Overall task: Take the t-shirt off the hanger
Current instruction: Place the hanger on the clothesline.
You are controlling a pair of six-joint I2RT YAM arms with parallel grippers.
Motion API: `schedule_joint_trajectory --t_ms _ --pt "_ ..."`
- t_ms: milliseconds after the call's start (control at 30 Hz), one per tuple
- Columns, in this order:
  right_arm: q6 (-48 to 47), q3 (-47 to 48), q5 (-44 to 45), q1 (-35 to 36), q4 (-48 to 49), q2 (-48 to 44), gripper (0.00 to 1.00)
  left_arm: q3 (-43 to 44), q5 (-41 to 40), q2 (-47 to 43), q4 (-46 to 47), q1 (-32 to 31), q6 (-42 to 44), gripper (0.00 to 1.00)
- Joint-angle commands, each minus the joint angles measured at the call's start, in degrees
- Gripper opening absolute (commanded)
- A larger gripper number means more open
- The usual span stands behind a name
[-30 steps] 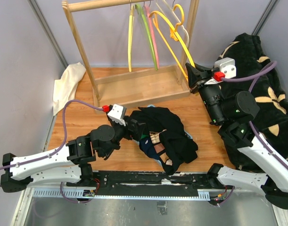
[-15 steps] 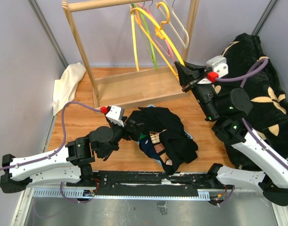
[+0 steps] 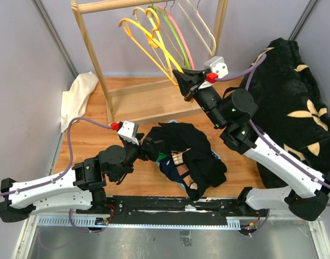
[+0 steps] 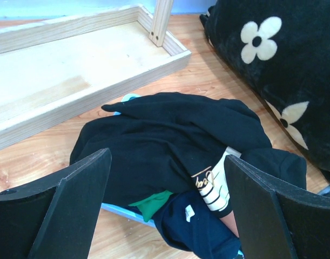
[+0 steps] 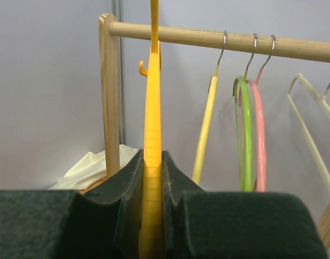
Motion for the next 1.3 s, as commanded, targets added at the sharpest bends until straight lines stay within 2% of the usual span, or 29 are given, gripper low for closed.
schedule_joint_trajectory --t_ms 0,233,433,833,1267 --pt "1.5 2.8 1.2 1.1 4.5 1.8 0.01 -1.0 -1.5 -1.4 1.7 -0.3 -1.0 0.90" --pt "1.0 4.0 4.8 1.2 4.6 5.5 0.01 -0.6 -1.5 -1.0 1.6 -0.3 -1.2 0.90" --pt "-0.6 9.9 7.0 0.8 5.7 11.9 0.01 -0.5 -1.9 -0.9 2.0 -0.3 -0.7 0.90" --pt "1.4 24.7 2.2 -2.2 4.0 26.0 0.01 -1.2 -3.5 -3.9 0.9 -0.3 -0.9 0.90" --pt "6.5 33.3 -3.3 -6.9 3.0 34.7 0.01 -2.0 -5.1 -4.1 1.4 -0.3 -0.9 0.90"
